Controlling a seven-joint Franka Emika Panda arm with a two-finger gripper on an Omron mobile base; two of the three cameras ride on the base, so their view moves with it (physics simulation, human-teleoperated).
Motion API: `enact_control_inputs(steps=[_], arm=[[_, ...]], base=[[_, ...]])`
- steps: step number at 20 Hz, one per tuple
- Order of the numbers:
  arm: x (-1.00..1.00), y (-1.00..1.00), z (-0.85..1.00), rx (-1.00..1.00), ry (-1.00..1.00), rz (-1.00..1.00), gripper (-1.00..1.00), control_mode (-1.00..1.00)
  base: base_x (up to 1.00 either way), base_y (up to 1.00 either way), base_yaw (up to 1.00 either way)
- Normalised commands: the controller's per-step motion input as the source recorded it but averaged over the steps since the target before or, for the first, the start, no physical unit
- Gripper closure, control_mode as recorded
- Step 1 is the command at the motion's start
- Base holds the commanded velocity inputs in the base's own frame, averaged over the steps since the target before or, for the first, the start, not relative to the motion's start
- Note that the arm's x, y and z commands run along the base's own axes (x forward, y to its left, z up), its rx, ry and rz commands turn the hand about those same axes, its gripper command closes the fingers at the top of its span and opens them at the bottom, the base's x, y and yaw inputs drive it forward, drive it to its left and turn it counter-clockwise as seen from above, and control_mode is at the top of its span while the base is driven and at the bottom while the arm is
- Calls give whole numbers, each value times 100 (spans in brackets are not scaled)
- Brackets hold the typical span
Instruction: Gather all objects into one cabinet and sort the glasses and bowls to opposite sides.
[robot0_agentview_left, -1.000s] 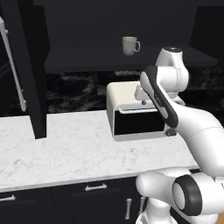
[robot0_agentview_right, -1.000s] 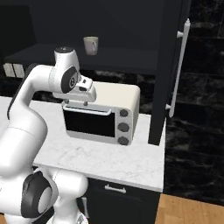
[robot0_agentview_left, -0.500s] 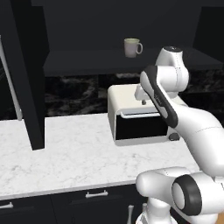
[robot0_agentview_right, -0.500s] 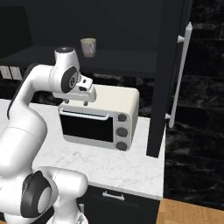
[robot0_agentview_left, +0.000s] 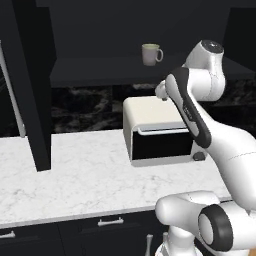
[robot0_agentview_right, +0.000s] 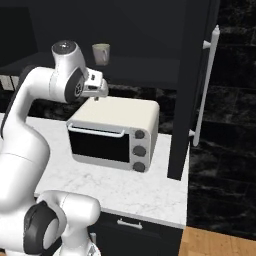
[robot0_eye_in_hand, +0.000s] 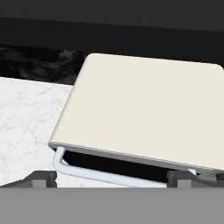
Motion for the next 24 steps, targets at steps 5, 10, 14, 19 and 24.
enact_control_inputs(steps=[5, 10, 14, 19, 24], arm=[[64, 1, 79, 0, -33, 15, -100, -100], [73, -4, 55, 1, -25, 14, -100, -100], [41, -2, 49, 1, -23, 10, -100, -100], [10, -5, 64, 0, -2, 1, -100, -100], [20, -30, 6, 3, 0, 0, -100, -100]], base=[[0, 0, 0], [0, 0, 0], [0, 0, 0], [0, 0, 0], [0, 0, 0]])
